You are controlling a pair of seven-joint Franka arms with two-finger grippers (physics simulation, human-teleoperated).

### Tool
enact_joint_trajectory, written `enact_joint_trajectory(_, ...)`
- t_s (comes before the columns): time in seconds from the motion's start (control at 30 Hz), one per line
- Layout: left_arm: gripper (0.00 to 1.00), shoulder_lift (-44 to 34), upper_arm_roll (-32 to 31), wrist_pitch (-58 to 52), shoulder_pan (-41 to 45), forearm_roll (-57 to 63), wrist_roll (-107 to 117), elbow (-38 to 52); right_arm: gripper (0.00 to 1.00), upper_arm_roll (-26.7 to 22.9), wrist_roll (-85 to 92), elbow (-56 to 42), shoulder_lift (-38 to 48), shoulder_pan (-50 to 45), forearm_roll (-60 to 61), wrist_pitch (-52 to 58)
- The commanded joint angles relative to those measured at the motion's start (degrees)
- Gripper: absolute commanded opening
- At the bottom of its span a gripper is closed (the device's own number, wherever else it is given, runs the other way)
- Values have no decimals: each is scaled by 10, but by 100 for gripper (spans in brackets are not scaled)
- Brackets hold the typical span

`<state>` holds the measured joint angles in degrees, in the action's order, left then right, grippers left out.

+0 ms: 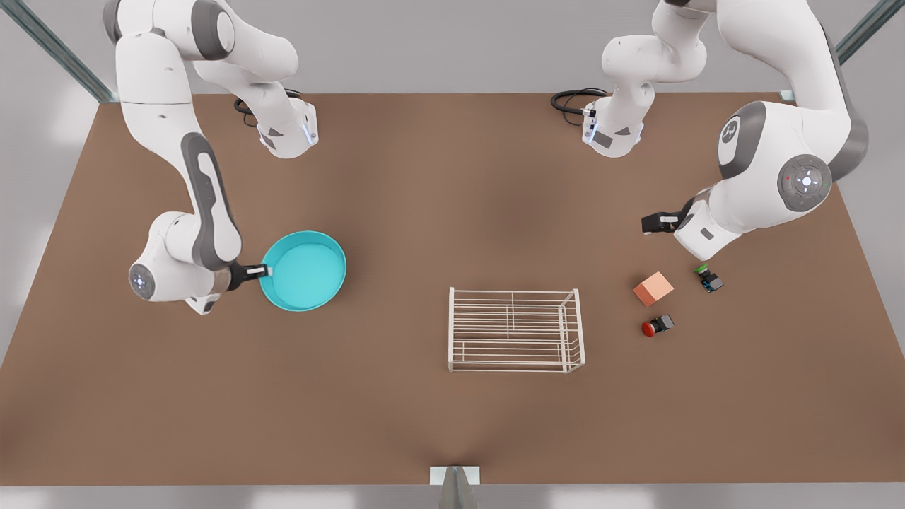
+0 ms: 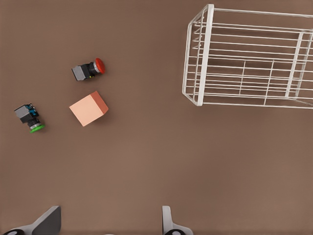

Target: Place the plate on the shelf with right arm and place the red button switch in the plate with left arm

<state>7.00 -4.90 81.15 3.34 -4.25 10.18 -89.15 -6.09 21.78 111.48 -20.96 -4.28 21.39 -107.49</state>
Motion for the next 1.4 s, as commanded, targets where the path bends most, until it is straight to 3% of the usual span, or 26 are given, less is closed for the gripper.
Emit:
enact_joint_trajectory(0.0, 100, -1, 0, 0, 0, 0, -1, 0, 23, 15, -7, -26, 8, -1, 9, 81)
enact_joint_trajectory(0.27, 100, -14, -25, -5, 13, 14, 25, -25, 23, 133, -153, -183, 9, -21, 36, 149)
enact_joint_trajectory(0.6, 100, -14, -35, -30, -19, 22, 20, -30, 23, 133, -423, -406, -106, -160, 46, 137)
enact_joint_trajectory(0.8, 100, -15, -34, -26, -21, 28, 20, -28, 23, 126, -511, -478, -182, -202, 47, 48)
enact_joint_trajectory(1.03, 100, -14, -34, -23, -21, 31, 20, -27, 23, 123, -565, -496, -234, -253, 47, -76)
enact_joint_trajectory(1.37, 100, -14, -35, -20, -21, 36, 20, -25, 25, 104, -594, -521, -285, -304, 46, -142)
